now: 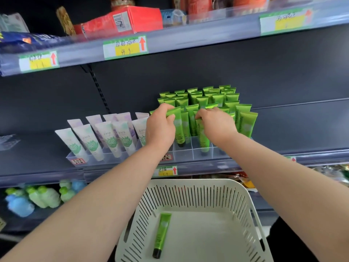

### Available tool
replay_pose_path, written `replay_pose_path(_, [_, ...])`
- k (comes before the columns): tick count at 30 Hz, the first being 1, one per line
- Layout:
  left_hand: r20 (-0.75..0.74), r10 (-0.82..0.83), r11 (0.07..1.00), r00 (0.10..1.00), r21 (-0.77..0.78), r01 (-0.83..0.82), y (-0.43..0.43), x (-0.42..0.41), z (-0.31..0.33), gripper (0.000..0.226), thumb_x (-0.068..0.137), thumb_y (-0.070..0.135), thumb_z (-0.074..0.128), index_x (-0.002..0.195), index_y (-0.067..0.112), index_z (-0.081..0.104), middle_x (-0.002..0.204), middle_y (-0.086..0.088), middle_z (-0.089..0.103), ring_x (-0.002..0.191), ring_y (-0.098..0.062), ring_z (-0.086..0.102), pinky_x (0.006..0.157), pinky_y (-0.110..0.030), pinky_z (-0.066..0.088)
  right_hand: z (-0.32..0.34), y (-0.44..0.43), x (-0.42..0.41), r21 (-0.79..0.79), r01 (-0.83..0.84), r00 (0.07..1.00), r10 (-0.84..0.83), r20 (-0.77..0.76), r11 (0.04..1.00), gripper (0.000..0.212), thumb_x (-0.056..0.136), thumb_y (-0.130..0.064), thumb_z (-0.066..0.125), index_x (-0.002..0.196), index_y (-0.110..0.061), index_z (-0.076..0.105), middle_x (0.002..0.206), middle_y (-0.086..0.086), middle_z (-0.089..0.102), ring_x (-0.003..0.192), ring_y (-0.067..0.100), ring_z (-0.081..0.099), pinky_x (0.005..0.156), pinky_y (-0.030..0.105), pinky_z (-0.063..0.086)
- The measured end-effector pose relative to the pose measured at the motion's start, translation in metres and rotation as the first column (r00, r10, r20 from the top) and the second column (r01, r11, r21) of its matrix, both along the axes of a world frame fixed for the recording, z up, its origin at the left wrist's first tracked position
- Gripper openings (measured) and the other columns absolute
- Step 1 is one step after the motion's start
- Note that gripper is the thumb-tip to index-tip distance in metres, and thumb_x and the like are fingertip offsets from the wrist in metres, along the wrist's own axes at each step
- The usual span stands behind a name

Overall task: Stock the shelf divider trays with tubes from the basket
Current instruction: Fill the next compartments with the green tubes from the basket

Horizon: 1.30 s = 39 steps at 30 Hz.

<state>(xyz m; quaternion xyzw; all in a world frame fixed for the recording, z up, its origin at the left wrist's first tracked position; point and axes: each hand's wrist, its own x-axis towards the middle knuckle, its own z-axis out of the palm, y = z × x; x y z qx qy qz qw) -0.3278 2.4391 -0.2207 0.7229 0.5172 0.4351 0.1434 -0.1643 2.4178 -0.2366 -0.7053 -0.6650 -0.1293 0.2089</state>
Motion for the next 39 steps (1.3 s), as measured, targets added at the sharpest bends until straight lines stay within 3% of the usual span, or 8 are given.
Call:
replay_pose_path(5, [-0.133,-0.031,0.998,0.991,-0.05,0.024,0.009,0.018,-0.007,0.022,0.098,0.015,0.051,0.116,0.026,0.057,0.088,0.004,0.058,0.067,-0.012,0.055,0.06,-0.03,0.047,-0.004,-0.009,0.004,0.101,-0.033,0.998,0.027,0.057,0.994,0.043,0.087,0.001,0.051,0.125,-0.018,0.053,0.11,0.004,0.062,0.105,0.027,0.048,0.07,0.035,0.037])
replay_pose_path(8, [-0.214,-0.04,0.996,0.976,-0.085,0.022,0.013,0.024,-0.014,0.03,0.096,0.007,0.051,0.118,0.027,0.056,0.093,0.006,0.057,0.074,-0.015,0.055,0.052,-0.026,0.04,-0.007,-0.014,0.003,0.144,-0.063,0.993,0.048,0.106,0.987,0.044,0.085,-0.003,0.056,0.126,-0.02,0.052,0.12,0.002,0.058,0.111,0.027,0.046,0.081,0.037,0.038])
replay_pose_path(16, [-0.248,-0.048,0.989,0.968,-0.148,0.011,0.018,0.028,-0.025,0.037,0.095,0.001,0.046,0.12,0.026,0.055,0.1,0.004,0.055,0.072,-0.008,0.052,0.049,-0.025,0.035,-0.025,-0.027,-0.003,0.163,-0.146,0.983,0.124,0.138,0.976,0.045,0.081,0.002,0.056,0.12,-0.02,0.059,0.12,0.0,0.059,0.108,0.026,0.048,0.074,0.034,0.034])
replay_pose_path(20, [-0.213,-0.062,0.996,0.975,-0.076,0.047,0.017,0.024,-0.024,0.029,0.096,0.006,0.051,0.12,0.021,0.056,0.12,0.002,0.06,0.105,-0.017,0.057,0.081,-0.029,0.047,-0.033,-0.03,-0.008,0.148,-0.146,0.984,0.128,0.125,0.978,0.043,0.08,0.002,0.058,0.117,-0.019,0.06,0.118,0.001,0.061,0.107,0.028,0.05,0.072,0.032,0.03])
replay_pose_path(23, [-0.192,-0.075,0.997,0.979,-0.037,0.07,0.013,0.019,-0.021,0.028,0.097,0.009,0.05,0.122,0.02,0.056,0.124,0.0,0.06,0.113,-0.018,0.055,0.092,-0.036,0.048,-0.037,-0.033,-0.012,0.136,-0.15,0.983,0.133,0.129,0.979,0.042,0.08,0.001,0.059,0.116,-0.019,0.061,0.117,0.0,0.062,0.105,0.027,0.05,0.071,0.032,0.029])
replay_pose_path(27, [-0.141,-0.04,0.999,0.989,0.022,0.043,0.001,0.008,-0.023,0.027,0.097,0.01,0.05,0.122,0.019,0.056,0.125,0.001,0.059,0.113,-0.018,0.056,0.093,-0.039,0.049,-0.044,-0.041,-0.019,0.129,-0.148,0.984,0.133,0.118,0.981,0.04,0.081,0.001,0.058,0.115,-0.019,0.063,0.111,0.001,0.063,0.102,0.028,0.051,0.071,0.033,0.034])
replay_pose_path(34, [-0.051,-0.029,0.999,0.998,0.039,0.031,-0.027,-0.024,-0.054,0.023,0.096,0.009,0.052,0.115,0.018,0.059,0.118,0.004,0.06,0.105,-0.012,0.057,0.087,-0.026,0.046,-0.081,-0.065,-0.038,-0.02,-0.171,0.979,0.172,0.108,0.985,0.046,0.079,0.0,0.051,0.119,-0.021,0.058,0.112,0.001,0.058,0.106,0.027,0.048,0.079,0.036,0.037])
replay_pose_path(39, [-0.101,-0.051,0.998,0.994,-0.04,0.048,-0.042,-0.048,-0.098,0.02,0.094,0.009,0.053,0.111,0.018,0.061,0.111,0.003,0.062,0.1,-0.013,0.059,0.085,-0.027,0.047,-0.119,-0.08,-0.052,-0.151,-0.204,0.974,0.217,0.072,0.967,0.047,0.081,-0.005,0.052,0.123,-0.025,0.055,0.117,-0.003,0.055,0.111,0.024,0.045,0.084,0.035,0.036])
